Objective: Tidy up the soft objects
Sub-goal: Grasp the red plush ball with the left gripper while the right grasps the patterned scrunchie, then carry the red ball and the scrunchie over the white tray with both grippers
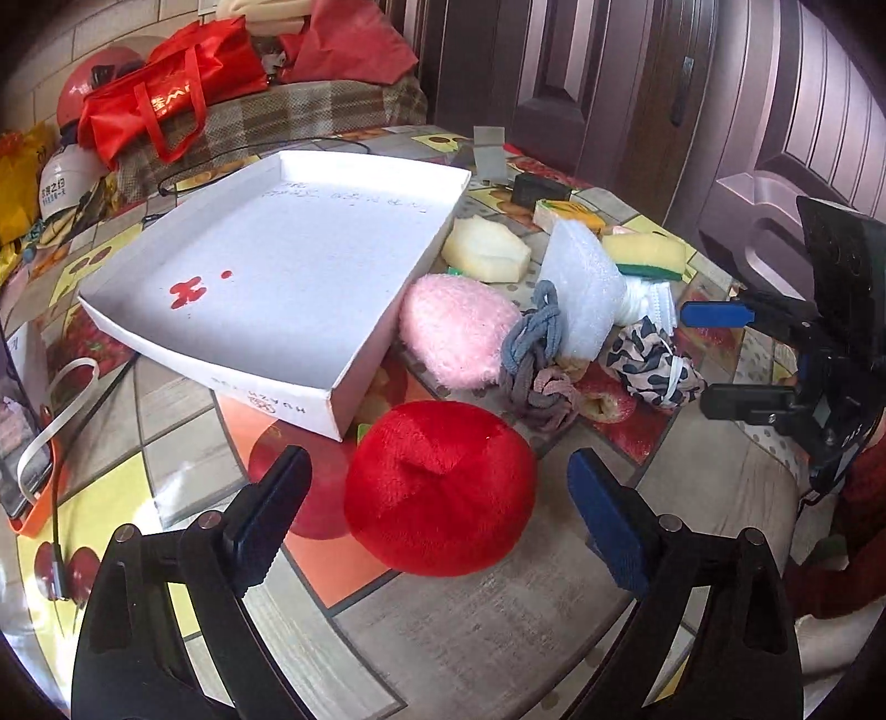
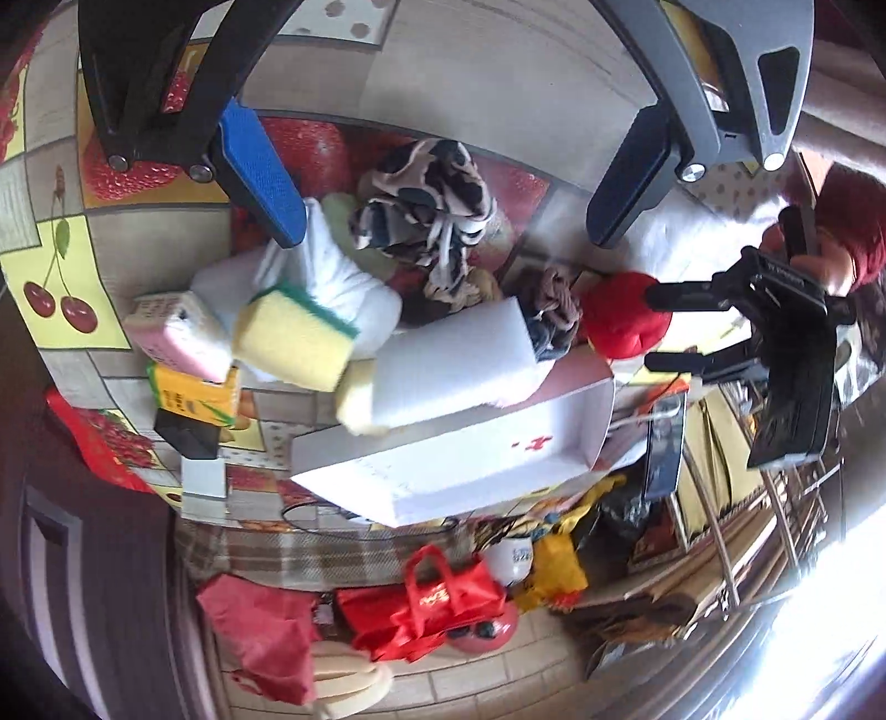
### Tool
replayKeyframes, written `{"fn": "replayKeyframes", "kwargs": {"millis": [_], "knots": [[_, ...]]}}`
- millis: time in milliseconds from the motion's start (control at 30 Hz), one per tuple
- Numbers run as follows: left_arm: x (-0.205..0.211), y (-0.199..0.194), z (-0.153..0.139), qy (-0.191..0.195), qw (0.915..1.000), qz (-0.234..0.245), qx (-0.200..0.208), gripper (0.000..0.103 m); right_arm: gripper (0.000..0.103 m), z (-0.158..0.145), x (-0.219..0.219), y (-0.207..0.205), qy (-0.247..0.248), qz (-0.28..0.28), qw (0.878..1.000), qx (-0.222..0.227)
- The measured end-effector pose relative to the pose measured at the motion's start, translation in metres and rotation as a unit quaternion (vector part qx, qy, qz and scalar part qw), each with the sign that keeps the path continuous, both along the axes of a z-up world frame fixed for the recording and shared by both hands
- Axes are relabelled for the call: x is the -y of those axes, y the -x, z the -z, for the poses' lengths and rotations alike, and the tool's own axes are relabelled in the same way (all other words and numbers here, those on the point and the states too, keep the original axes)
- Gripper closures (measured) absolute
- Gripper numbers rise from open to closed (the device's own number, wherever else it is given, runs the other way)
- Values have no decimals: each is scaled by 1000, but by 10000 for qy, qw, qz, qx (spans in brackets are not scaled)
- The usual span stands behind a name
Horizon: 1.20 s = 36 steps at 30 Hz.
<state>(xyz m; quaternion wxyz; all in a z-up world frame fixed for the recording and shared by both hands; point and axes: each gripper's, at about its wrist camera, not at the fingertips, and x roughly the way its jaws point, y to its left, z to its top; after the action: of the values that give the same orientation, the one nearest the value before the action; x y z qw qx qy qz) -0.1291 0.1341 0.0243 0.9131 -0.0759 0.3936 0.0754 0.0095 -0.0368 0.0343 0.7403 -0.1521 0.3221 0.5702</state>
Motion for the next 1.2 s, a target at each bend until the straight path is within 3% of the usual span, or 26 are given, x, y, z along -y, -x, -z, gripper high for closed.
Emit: {"fn": "replayKeyframes", "kwargs": {"millis": [67, 100, 167, 200, 333, 400, 500, 600, 700, 733, 800, 867, 933, 1033, 1200], "knots": [[1, -9, 5, -74, 9998, 5, -180, 12, 12, 8, -10, 2, 308, -38, 9995, 99], [2, -12, 9, -78, 9996, 20, -270, 19, 18, 12, -14, 1, 450, -2, 9989, 144], [2, -16, 16, -86, 9990, 61, -446, 35, 33, 20, -23, -2, 696, -1, 9974, 185], [3, -16, 19, -148, 9986, 91, -504, 38, 48, 24, -25, -2, 811, -2, 9965, 197], [12, -2, 19, -413, 9982, 232, -354, 43, 61, 26, -23, 2, 847, -156, 9958, 309], [13, 9, 13, -503, 9985, 152, -147, 44, 61, 21, -14, 3, 704, -138, 9966, 405], [5, 33, -10, -647, 9949, -210, 749, 43, 62, -2, 4, 6, 3, -15, 9985, 546], [-18, 52, -28, -933, 9750, -1344, 1501, 43, 60, -33, 25, 6, -956, 356, 9913, 828], [-41, 60, -25, -1068, 9497, -2363, 1755, 43, 59, -48, 39, 4, -1783, 902, 9744, 1031], [-46, 59, -23, -1065, 9463, -2526, 1713, 43, 58, -49, 37, 3, -1895, 1119, 9690, 1126], [-55, 62, -23, -1005, 9425, -2675, 1734, 43, 58, -43, 33, 2, -1996, 1451, 9604, 1293], [-56, 64, -25, -1179, 9365, -2723, 1868, 43, 58, -36, 27, -1, -2004, 1639, 9572, 1295], [-57, 64, -26, -1320, 9347, -2692, 1907, 43, 58, -32, 18, -4, -1868, 1698, 9609, 1139], [-64, 61, -26, -1289, 9362, -2653, 1909, 43, 58, -35, 14, -1, -2039, 1676, 9589, 1045], [-70, 49, -28, -1366, 9358, -2548, 2020, 43, 59, -33, -17, 11, -2001, 1324, 9666, 906]]}}
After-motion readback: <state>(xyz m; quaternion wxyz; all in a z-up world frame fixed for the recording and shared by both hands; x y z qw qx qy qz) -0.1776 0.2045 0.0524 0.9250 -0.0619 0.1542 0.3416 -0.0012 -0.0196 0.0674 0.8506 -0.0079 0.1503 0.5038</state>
